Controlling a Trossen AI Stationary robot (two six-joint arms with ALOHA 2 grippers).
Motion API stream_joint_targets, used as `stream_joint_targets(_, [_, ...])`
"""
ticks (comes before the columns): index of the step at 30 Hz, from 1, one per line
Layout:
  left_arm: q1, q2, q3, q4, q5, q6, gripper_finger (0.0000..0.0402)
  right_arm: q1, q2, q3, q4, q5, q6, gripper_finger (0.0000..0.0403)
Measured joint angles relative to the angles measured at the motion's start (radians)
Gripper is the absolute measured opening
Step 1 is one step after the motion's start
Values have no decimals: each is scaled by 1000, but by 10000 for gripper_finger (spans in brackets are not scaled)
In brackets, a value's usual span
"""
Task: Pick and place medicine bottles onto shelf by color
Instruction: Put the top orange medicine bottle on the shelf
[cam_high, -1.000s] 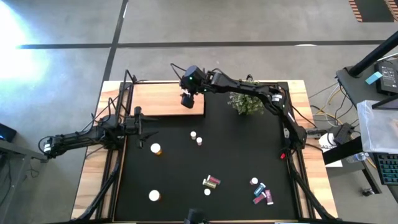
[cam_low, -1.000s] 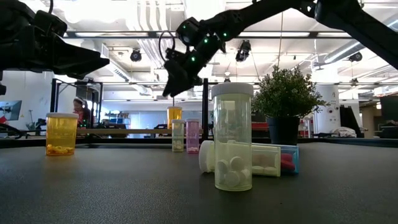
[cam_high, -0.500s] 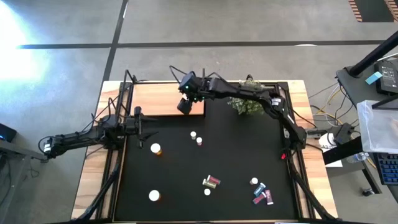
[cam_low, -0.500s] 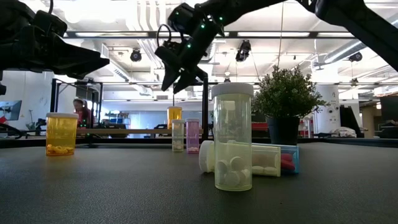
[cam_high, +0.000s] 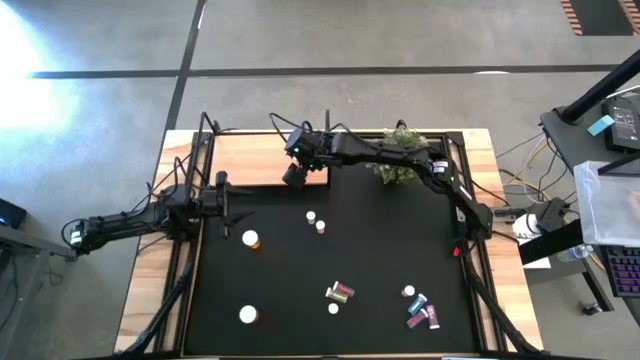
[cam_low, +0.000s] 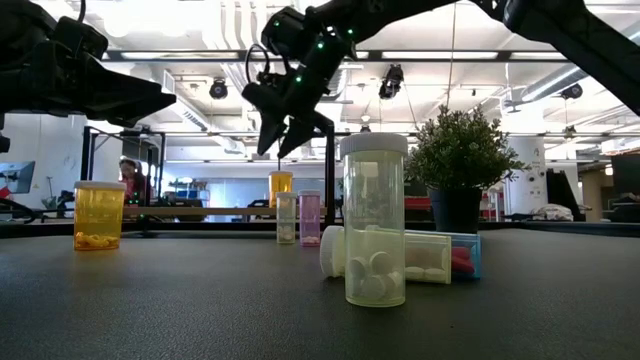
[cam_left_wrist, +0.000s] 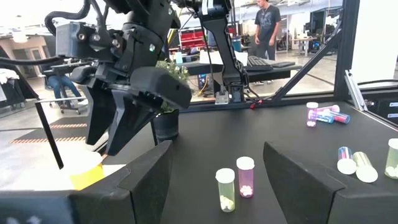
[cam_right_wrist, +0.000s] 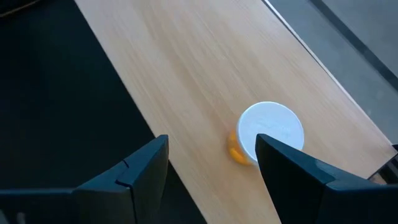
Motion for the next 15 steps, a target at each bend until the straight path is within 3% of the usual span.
stream_joint_targets(10, [0, 0, 0, 0, 0, 0, 235, 30, 6, 42, -31, -23, -28, 227])
stream_joint_targets(15, [0, 0, 0, 0, 0, 0, 235, 35, 8, 87, -71, -31, -140, 223])
